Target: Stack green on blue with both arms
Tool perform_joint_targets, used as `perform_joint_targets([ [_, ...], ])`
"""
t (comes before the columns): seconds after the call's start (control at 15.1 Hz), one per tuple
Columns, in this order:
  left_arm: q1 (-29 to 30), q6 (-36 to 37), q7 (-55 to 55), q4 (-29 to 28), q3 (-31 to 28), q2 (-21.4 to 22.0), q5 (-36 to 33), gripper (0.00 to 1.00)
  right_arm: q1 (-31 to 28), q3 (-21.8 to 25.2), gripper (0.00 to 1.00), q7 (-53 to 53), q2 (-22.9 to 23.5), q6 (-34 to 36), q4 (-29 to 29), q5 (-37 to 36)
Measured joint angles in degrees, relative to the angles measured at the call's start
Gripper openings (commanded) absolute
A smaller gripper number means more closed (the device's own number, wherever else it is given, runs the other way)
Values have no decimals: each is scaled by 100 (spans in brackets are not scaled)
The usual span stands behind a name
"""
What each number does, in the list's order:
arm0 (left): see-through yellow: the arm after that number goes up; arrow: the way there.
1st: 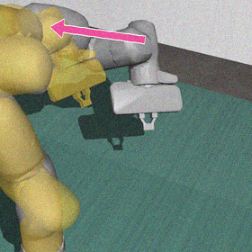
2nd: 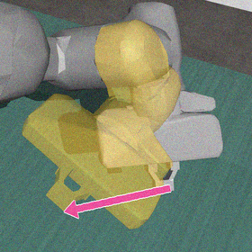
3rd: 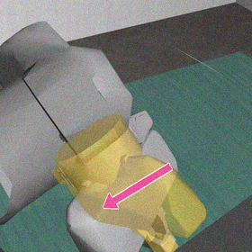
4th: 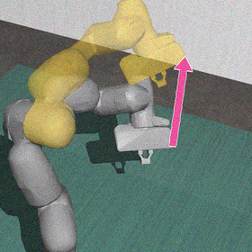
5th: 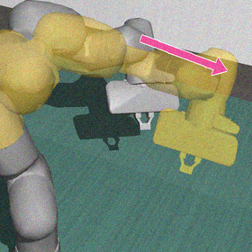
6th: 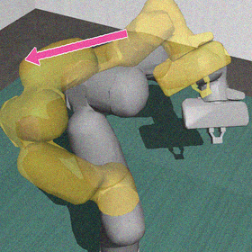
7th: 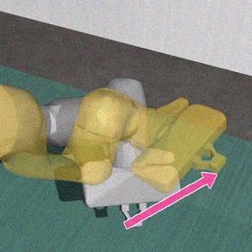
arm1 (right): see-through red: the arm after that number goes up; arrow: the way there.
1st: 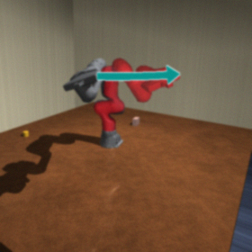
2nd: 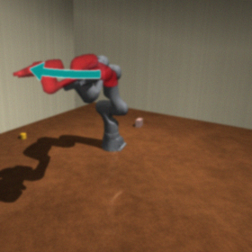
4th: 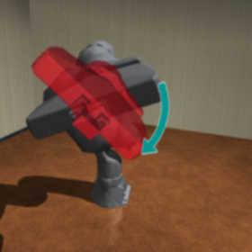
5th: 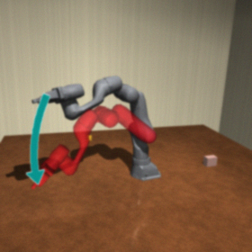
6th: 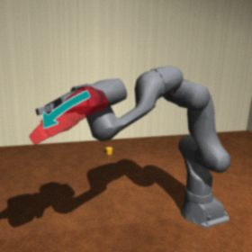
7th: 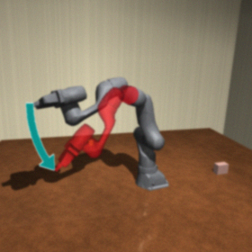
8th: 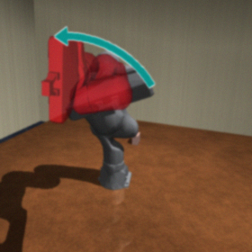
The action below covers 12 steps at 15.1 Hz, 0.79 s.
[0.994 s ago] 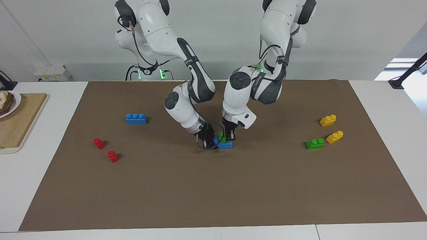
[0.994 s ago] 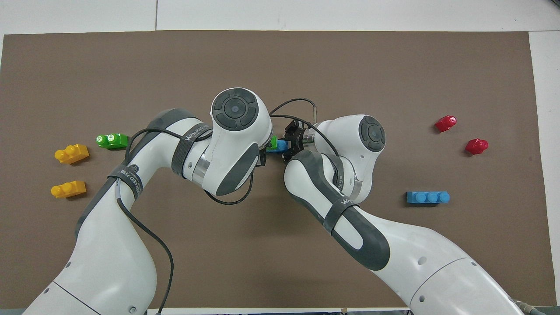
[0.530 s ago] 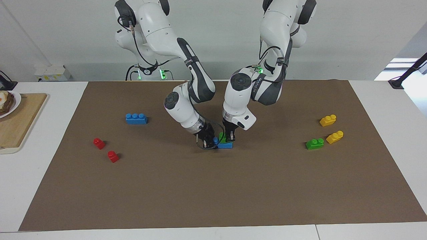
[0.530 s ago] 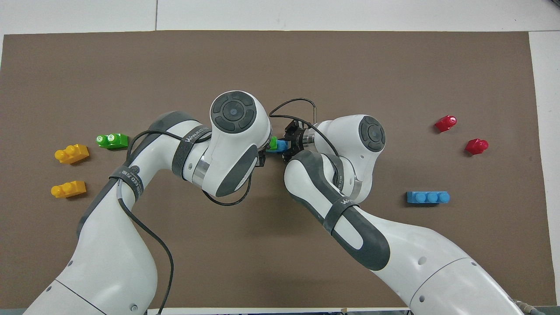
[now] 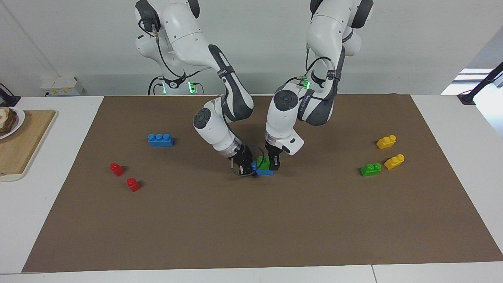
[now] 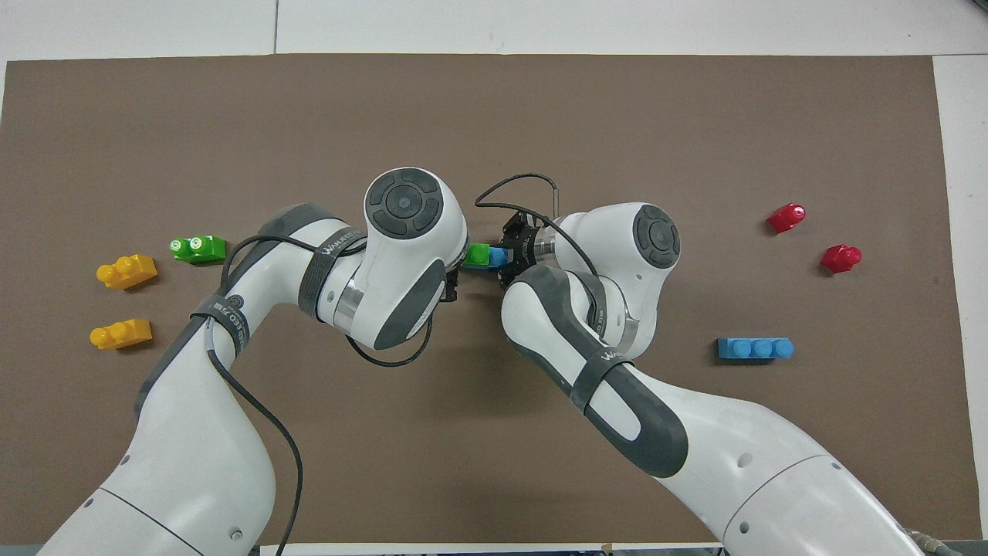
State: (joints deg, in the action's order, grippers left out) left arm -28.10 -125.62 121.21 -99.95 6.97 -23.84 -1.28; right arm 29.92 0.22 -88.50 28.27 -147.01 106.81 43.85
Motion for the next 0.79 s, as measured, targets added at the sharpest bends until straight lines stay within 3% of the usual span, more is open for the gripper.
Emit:
perform_joint_targets([
  [0.4, 94, 313, -137, 319, -75, 123, -12, 100, 0, -4, 0, 0, -4, -17, 10, 0],
  [0.79, 487, 1143, -1615, 470, -99, 834, -13, 100, 0, -5, 2, 0, -6, -22, 13, 0],
])
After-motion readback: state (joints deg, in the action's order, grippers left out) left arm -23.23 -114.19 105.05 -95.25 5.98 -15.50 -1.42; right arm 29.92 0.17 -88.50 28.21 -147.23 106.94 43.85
